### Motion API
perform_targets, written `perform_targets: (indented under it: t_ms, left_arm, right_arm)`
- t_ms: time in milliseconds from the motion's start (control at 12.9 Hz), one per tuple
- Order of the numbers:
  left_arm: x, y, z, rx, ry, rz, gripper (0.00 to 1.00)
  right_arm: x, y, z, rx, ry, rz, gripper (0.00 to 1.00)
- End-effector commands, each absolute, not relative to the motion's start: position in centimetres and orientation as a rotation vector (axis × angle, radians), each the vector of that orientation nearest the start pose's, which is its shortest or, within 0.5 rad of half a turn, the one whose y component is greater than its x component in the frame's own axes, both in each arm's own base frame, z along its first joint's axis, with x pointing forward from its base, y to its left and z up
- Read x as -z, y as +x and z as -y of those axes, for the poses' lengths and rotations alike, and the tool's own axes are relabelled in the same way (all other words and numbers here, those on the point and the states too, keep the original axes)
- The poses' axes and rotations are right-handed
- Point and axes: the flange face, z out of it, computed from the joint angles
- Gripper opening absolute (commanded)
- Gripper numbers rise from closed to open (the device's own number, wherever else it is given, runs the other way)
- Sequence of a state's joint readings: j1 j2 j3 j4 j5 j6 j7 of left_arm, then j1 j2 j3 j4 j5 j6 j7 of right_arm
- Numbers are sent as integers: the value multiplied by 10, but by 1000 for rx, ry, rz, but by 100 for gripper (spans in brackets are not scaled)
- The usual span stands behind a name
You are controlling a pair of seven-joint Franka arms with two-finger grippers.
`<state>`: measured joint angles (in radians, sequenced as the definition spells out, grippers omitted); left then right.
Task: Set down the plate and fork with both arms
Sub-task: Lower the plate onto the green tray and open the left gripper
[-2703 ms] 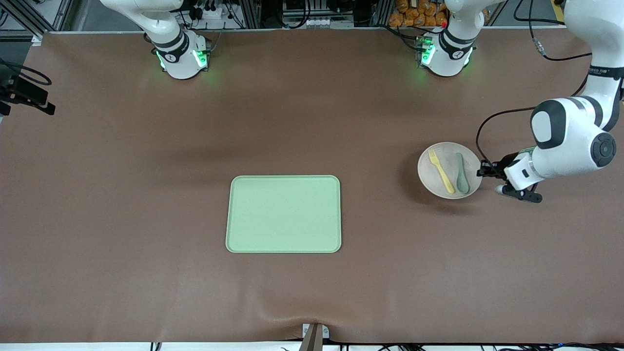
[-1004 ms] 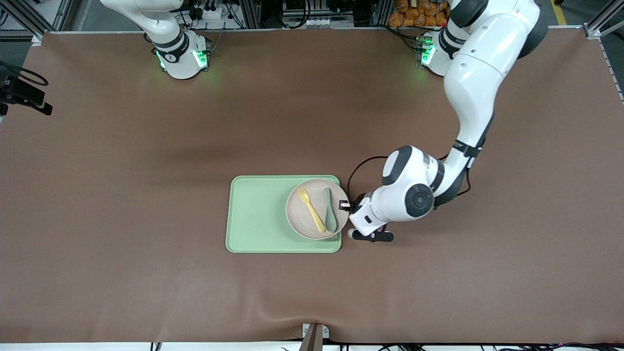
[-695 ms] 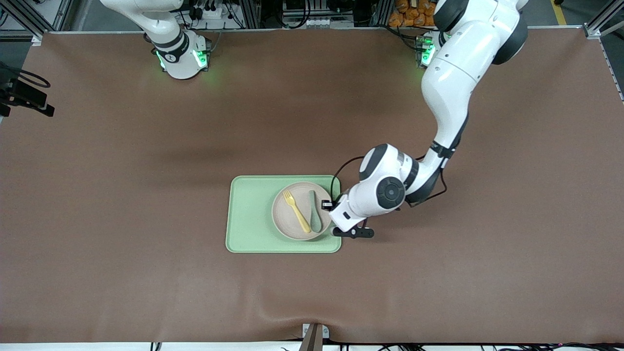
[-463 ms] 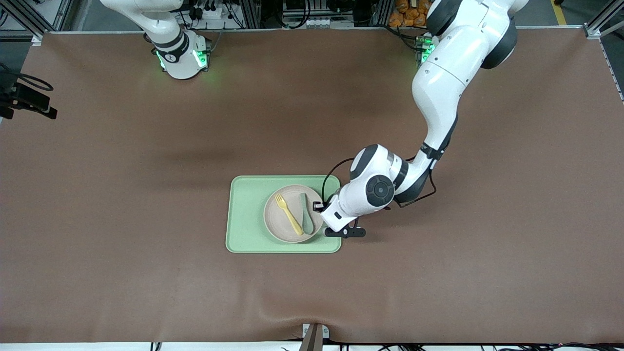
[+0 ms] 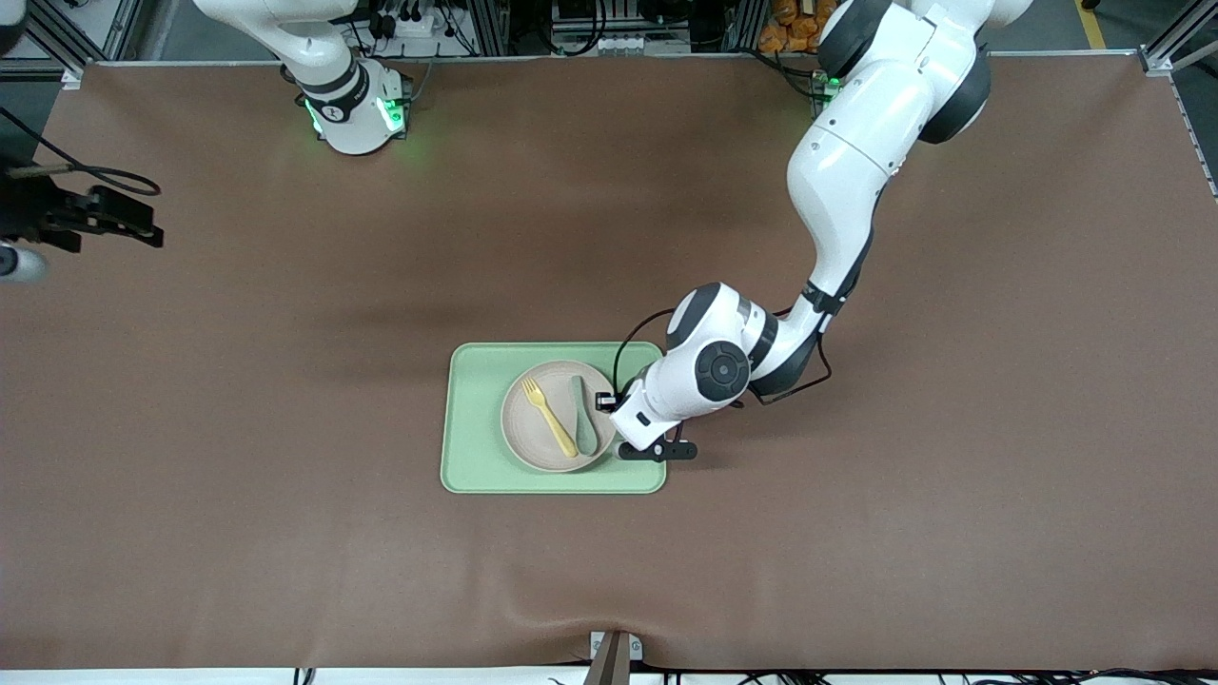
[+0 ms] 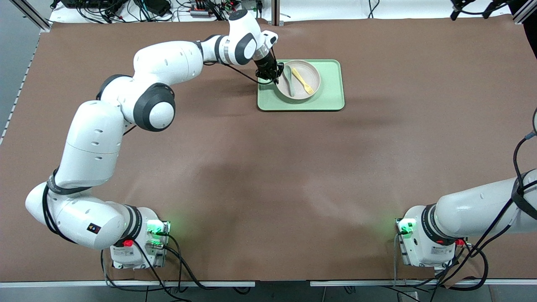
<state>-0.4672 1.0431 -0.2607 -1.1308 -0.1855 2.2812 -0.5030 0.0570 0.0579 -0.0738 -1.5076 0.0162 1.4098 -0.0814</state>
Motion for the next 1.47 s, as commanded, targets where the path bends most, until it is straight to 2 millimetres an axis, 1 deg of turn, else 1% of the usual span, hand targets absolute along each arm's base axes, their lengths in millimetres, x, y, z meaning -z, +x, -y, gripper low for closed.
perform_targets:
  t_ms: [0,77,154,232,309,463,541,618,695,772,849,1004,1081,1236,1313,1390]
  left_arm:
    - [-187,627,474,-137,-3518,44,0]
    - [-184,627,474,-140,-3516,45,4]
    - [-183,627,473,-142,-3515,56,54]
    - [-185,628,474,-141,-3516,88,97]
    - [-192,629,474,-139,-3517,136,100]
    - [-221,634,472,-113,-3526,153,100]
    - [-236,636,469,-131,-3521,143,100]
    - [-253,639,463,-128,-3511,137,100]
    - [-274,648,449,-104,-3495,149,100]
    - [-299,657,436,-43,-3482,154,100]
    - [-315,659,431,6,-3463,125,100]
    - [-342,665,414,93,-3372,43,100]
    - [-360,676,390,159,-3334,31,100]
    - [-379,686,351,119,-3295,22,100]
    - [-383,693,331,102,-3284,15,100]
    - [-388,696,316,89,-3272,-30,100]
  right_arm:
    - [-593,567,-13,-253,-3114,156,100]
    - [-588,570,-19,-251,-3115,173,100]
    - [-582,574,-27,-258,-3113,194,100]
    - [-576,577,-31,-268,-3113,204,100]
    - [-569,580,-35,-280,-3111,213,100]
    - [-552,587,-50,-318,-3108,248,100]
    - [-546,589,-58,-330,-3107,264,100]
    - [-547,591,-64,-297,-3110,281,100]
    - [-547,592,-74,-276,-3111,308,100]
    - [-547,592,-79,-266,-3111,320,100]
    - [-542,595,-81,-264,-3112,325,100]
    - [-524,608,-87,-238,-3114,334,100]
    - [-514,614,-89,-232,-3108,334,100]
    - [-487,624,-105,-247,-3050,329,100]
    - [-476,628,-116,-238,-3047,349,100]
    - [-463,632,-135,-223,-3046,387,100]
